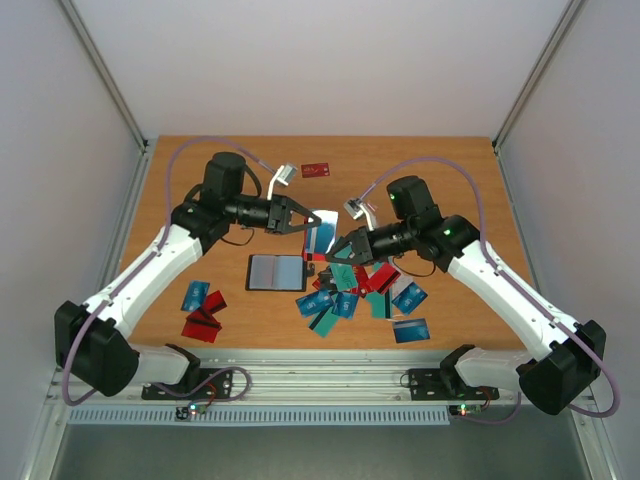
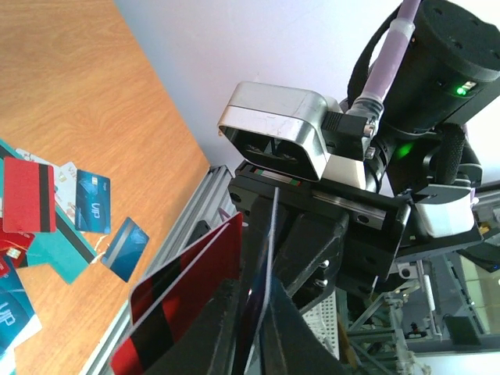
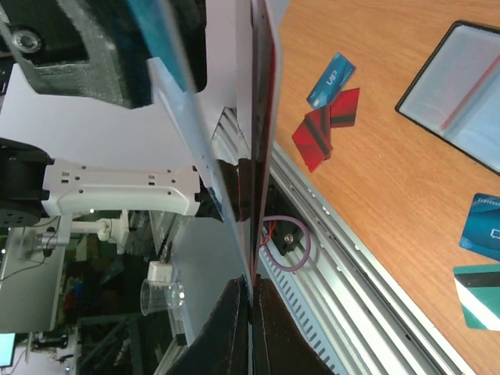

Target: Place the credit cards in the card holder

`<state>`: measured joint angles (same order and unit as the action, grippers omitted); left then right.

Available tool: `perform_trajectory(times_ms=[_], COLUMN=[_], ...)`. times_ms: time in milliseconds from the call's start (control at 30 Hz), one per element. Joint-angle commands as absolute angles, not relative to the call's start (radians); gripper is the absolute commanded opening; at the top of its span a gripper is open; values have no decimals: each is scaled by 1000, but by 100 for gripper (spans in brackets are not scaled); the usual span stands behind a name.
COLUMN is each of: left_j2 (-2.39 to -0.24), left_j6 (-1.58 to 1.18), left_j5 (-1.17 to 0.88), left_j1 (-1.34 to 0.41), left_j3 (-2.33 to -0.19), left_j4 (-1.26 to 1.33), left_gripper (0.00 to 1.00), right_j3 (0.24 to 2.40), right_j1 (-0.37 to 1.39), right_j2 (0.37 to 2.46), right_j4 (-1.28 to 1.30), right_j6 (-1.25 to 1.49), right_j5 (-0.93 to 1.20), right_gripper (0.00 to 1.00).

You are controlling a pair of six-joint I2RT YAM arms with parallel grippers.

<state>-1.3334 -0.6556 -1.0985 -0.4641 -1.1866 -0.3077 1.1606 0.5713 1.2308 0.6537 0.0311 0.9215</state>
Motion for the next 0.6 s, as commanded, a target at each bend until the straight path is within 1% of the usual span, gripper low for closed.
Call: perform_trajectory(times_ms=[0,67,100,333,500,567], left_j2=[-1327,-1339,-1348,-1429,-1512,-1565], left_j6=[-657,-662,-666,-673,-700,-703], left_j5=[-1149,-1147,-1146,-1103,-1087,-1081], left_j1=[-479,-489,-496,-554,-578,-584], left_j3=[-1170,-1171,-1173,-1171,-1134,-1107], left_j4=[-241,-231,-225,-192,-103,-50], left_gripper=[6,1,0,0,0,0], right_j3=[1176,1169,1161,1081,987,925], right_j1=[569,566,563,545,530,527], right_j2=[1214,1206,1201,1138,1095,1096], right_j4=[626,646,651,686,722,690], right_j6=[19,16,17,47,102,138], right_j5=[915,884,874,767,625,608], right_gripper=[1,1,1,1,1,2])
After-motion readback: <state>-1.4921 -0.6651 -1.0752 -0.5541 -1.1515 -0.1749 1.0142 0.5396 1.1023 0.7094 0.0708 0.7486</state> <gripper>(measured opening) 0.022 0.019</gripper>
